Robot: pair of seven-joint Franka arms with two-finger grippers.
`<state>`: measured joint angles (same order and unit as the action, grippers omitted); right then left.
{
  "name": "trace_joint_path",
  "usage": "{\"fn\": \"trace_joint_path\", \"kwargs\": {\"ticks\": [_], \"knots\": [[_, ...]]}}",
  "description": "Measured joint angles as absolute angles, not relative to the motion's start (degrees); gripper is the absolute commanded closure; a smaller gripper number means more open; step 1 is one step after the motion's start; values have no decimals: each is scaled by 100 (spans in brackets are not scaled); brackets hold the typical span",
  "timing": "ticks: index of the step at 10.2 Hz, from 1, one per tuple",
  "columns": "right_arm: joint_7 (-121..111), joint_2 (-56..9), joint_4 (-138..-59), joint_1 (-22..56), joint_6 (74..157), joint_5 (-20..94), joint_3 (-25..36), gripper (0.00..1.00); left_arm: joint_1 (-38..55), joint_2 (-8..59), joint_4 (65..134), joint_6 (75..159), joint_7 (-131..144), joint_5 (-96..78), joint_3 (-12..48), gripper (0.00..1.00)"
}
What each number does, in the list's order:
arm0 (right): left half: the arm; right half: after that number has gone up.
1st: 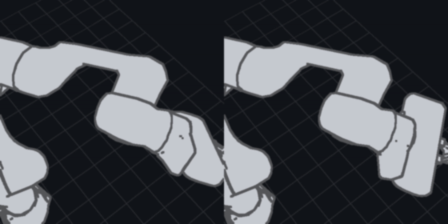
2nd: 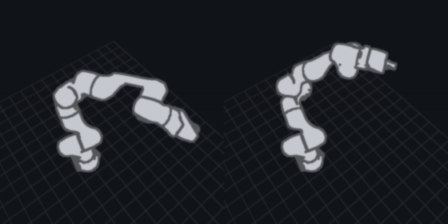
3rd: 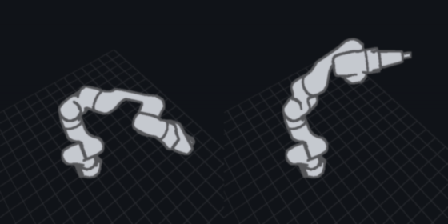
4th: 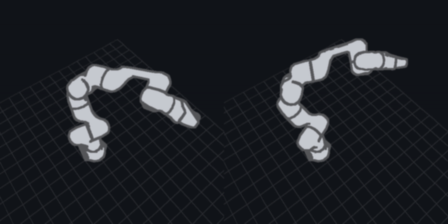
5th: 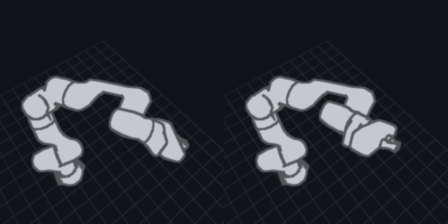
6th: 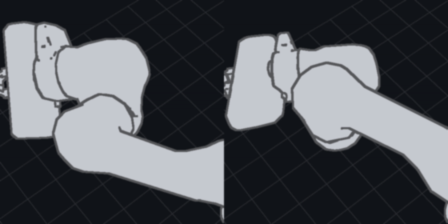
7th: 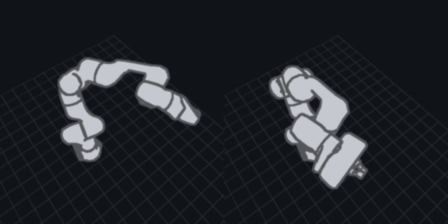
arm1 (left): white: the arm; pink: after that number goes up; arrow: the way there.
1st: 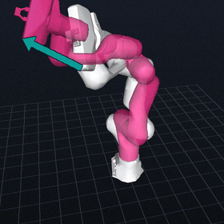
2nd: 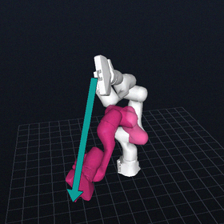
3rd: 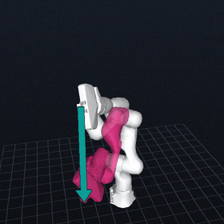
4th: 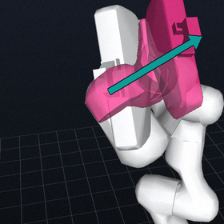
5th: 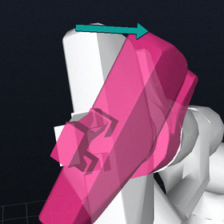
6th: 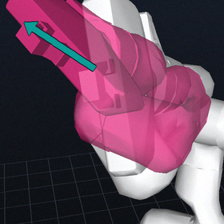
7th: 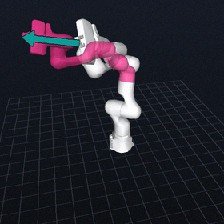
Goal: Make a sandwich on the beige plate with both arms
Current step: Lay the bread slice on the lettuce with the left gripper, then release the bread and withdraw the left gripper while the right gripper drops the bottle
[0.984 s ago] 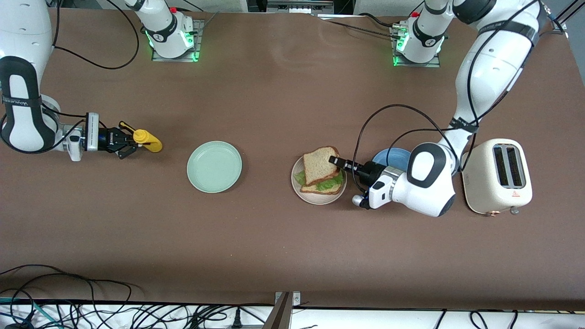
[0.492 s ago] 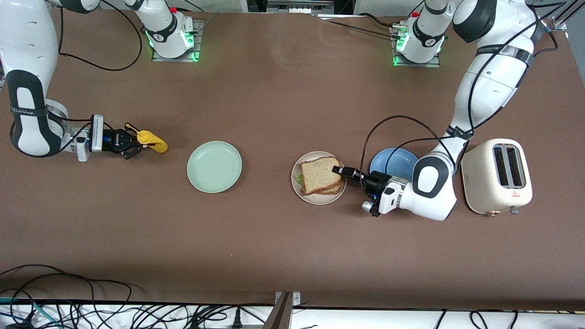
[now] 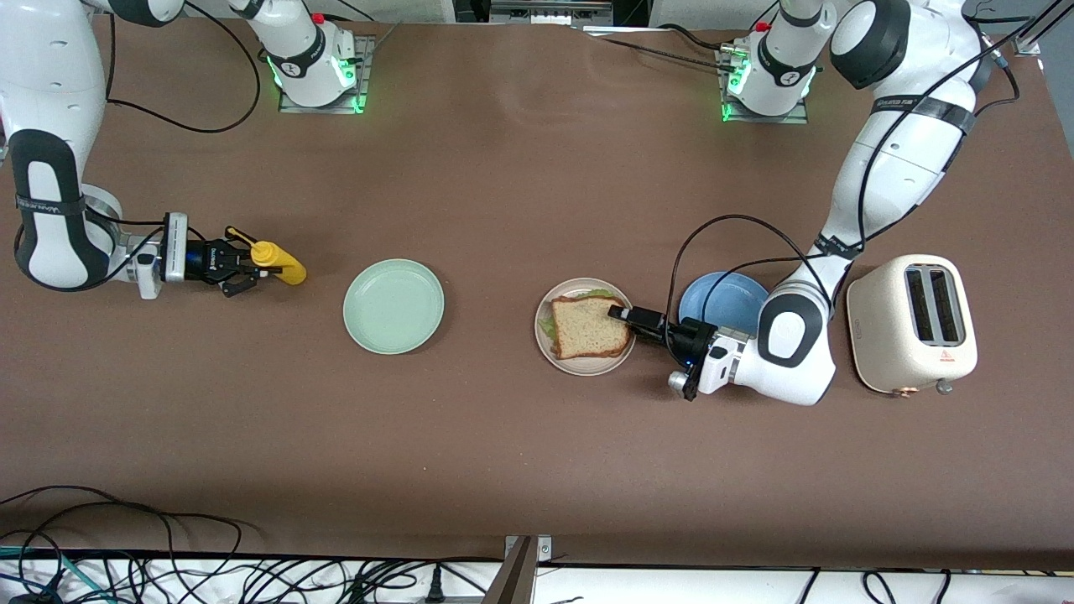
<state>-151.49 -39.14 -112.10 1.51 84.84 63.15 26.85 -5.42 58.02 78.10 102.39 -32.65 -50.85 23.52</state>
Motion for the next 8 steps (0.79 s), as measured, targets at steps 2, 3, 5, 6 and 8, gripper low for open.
{"fn": "trace_joint_path", "kwargs": {"ticks": [2,3,5,6,8], "knots": [[-15149,-4033,-11135,146,8411,6349,2674,15,-595,5793,7772,10234,-3285,-5059,2353,0],[-15148,-4060,-11081,114,8356,6352,2675,15,-655,5767,7752,10163,-3291,-4973,2352,0],[-15148,-4091,-11017,-73,8294,6347,2679,15,-894,5604,7718,9740,-3244,-4416,2358,0],[-15151,-4110,-10979,-207,8287,6300,2680,15,-1025,5464,7710,9443,-3114,-4209,2359,0],[-15146,-4153,-10668,-498,8211,5986,2684,15,-1145,5123,7696,8977,-2613,-3745,2363,0]]}}
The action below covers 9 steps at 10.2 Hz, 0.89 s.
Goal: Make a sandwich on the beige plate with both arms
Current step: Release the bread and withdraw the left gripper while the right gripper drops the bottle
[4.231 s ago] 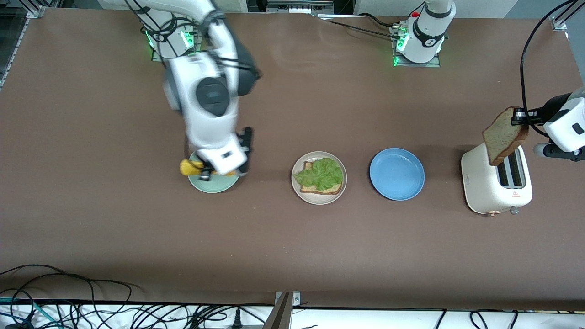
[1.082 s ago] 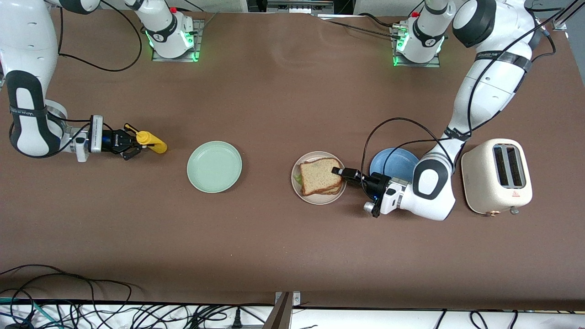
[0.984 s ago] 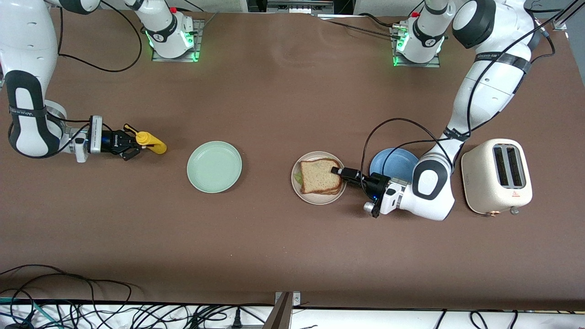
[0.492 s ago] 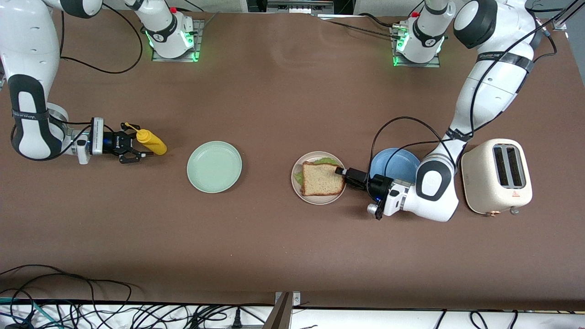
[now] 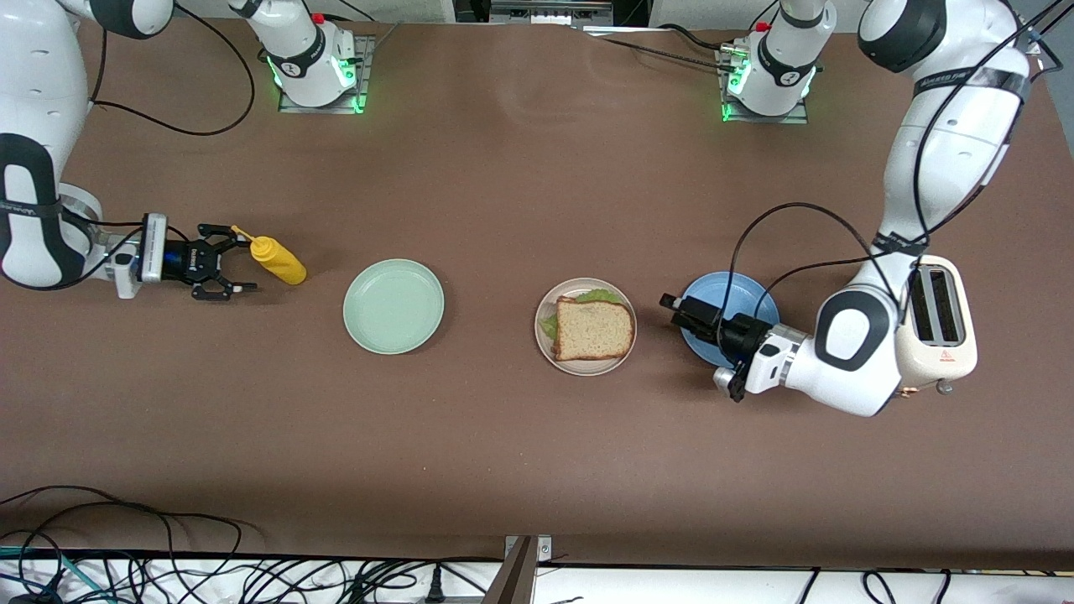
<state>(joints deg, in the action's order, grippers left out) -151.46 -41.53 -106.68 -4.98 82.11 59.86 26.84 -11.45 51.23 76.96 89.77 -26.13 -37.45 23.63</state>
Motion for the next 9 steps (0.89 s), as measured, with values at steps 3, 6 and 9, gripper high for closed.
{"fn": "trace_joint_path", "kwargs": {"ticks": [3,6,9], "knots": [[-14233,-4154,-9617,-757,7928,5245,2692,15,-1139,4374,7650,8465,-1341,-2611,2433,0],[-12198,-4097,-8139,-656,7439,4681,2642,11,-1060,3385,7635,8044,-313,-1198,2524,0],[-9530,-3922,-7248,-392,7005,4270,2642,11,-598,2510,7627,8023,197,-206,2371,0]]}}
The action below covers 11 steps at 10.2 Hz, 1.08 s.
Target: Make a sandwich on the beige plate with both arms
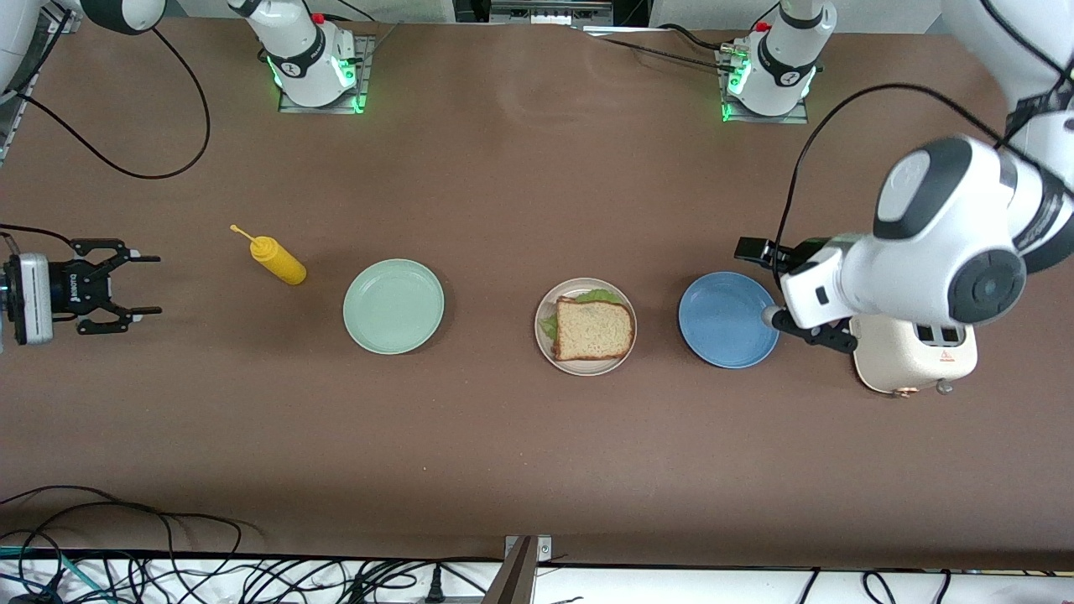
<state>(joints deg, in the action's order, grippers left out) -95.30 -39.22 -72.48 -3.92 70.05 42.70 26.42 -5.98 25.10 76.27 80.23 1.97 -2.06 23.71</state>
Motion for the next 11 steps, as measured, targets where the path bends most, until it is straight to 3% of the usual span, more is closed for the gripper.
{"fn": "trace_joint_path", "kwargs": {"ticks": [3,5,8,11], "knots": [[-7225,-3400,-7083,-11,6967,3526,2647,0,-91,1569,7688,8073,195,-103,1177,0],[-5871,-3078,-7052,324,7064,2788,2649,0,20,1038,8141,8770,192,-103,689,0],[-4423,-2739,-7046,731,7324,1456,2647,0,49,362,9072,9663,196,-103,460,0],[-3842,-2644,-7046,1047,7571,823,2646,0,2,274,9165,9685,203,-103,449,0]]}}
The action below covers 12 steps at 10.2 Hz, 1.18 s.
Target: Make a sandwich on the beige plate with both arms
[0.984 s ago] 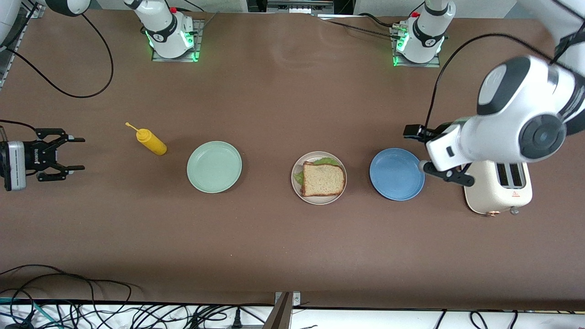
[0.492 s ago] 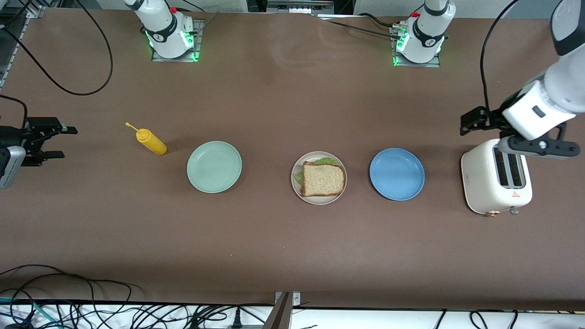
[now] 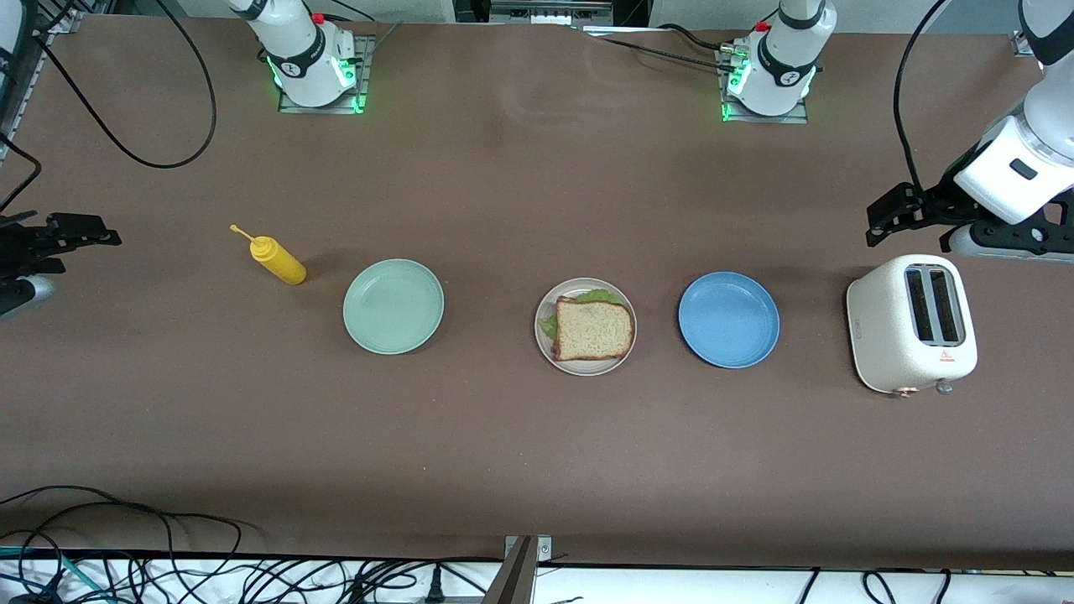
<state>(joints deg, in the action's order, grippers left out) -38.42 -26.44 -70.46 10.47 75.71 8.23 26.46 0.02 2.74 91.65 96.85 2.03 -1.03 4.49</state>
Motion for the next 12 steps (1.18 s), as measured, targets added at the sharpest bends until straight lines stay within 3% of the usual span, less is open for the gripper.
{"fn": "trace_joint_path", "kwargs": {"ticks": [8,10,12], "knots": [[-2741,-2337,-7123,1720,7888,550,2591,0,10,591,8705,9179,200,72,493,0],[-2452,-2333,-7132,1606,7947,512,2277,0,14,561,8762,9243,257,82,580,0],[-1744,-2265,-7132,1369,7959,130,1591,0,17,491,8847,9259,447,83,679,0]]}}
